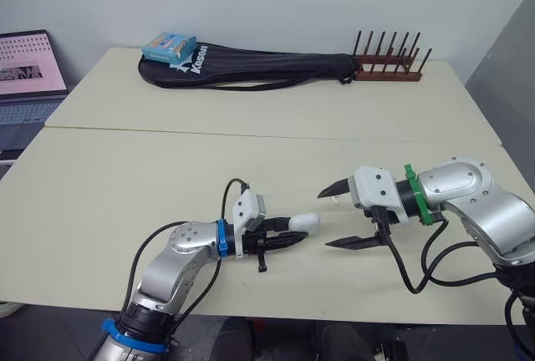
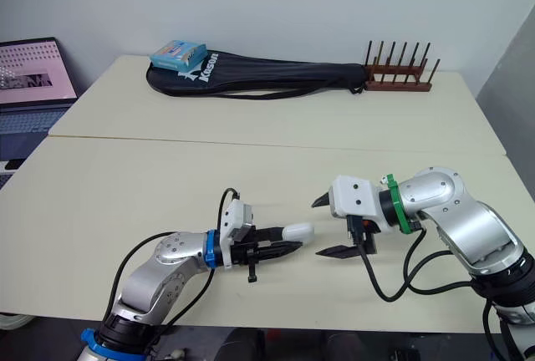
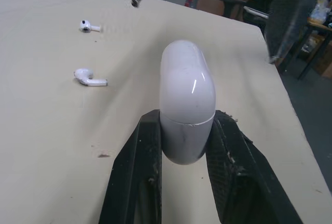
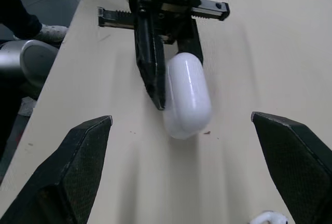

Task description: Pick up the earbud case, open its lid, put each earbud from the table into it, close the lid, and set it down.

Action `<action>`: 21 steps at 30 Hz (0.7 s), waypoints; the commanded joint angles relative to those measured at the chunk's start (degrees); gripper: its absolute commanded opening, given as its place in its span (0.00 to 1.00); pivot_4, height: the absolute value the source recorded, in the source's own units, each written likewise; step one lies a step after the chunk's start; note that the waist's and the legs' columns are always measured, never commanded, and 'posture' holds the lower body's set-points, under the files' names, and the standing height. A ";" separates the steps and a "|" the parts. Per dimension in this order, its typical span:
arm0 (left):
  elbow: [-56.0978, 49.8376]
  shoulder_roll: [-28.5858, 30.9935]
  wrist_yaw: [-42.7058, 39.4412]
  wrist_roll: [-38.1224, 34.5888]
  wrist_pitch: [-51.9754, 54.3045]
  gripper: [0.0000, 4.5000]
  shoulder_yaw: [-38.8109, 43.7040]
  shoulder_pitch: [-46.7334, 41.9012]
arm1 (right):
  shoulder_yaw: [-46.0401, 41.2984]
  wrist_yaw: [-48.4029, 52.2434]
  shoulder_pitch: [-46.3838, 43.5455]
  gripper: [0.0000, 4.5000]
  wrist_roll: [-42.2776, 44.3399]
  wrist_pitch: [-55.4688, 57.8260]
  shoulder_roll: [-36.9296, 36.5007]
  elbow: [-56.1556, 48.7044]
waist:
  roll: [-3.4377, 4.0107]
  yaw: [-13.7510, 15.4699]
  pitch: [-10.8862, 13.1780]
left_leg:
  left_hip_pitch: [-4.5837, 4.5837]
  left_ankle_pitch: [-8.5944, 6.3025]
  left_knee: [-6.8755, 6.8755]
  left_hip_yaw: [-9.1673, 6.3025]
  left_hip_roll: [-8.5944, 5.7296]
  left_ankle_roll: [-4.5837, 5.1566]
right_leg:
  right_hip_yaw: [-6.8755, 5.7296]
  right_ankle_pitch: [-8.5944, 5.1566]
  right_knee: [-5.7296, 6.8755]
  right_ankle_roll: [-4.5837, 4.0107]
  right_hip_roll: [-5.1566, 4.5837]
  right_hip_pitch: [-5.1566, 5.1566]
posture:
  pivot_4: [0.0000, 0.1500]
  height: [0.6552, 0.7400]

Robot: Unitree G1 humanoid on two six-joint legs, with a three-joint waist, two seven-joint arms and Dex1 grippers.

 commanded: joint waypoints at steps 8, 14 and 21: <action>-2.71 1.23 -1.43 1.71 -3.72 0.18 -2.88 -0.27 | 1.56 -2.77 -3.55 1.00 -3.80 -0.16 3.87 4.33 | 0.00 0.04 0.00 | 0.00 0.00 0.00 0.00 -0.01 0.00 | -0.01 0.00 0.01 0.00 0.00 -0.01 | 1.00 0.28; -1.57 1.50 -1.93 2.97 -5.28 0.18 -3.36 -0.49 | -0.26 -2.64 -6.21 1.00 -2.21 1.43 5.27 6.63 | 0.00 0.00 0.00 | 0.00 0.00 0.00 -0.01 0.00 0.00 | -0.01 0.00 0.03 0.00 0.01 -0.01 | 1.00 0.28; -0.14 1.13 -1.57 2.53 -5.63 0.18 -2.60 -1.24 | -2.99 -1.88 -7.05 1.00 0.11 3.11 3.95 7.38 | 0.00 0.04 0.00 | 0.00 0.00 0.00 -0.01 0.00 0.00 | -0.02 0.00 0.03 -0.01 0.00 -0.01 | 1.00 0.28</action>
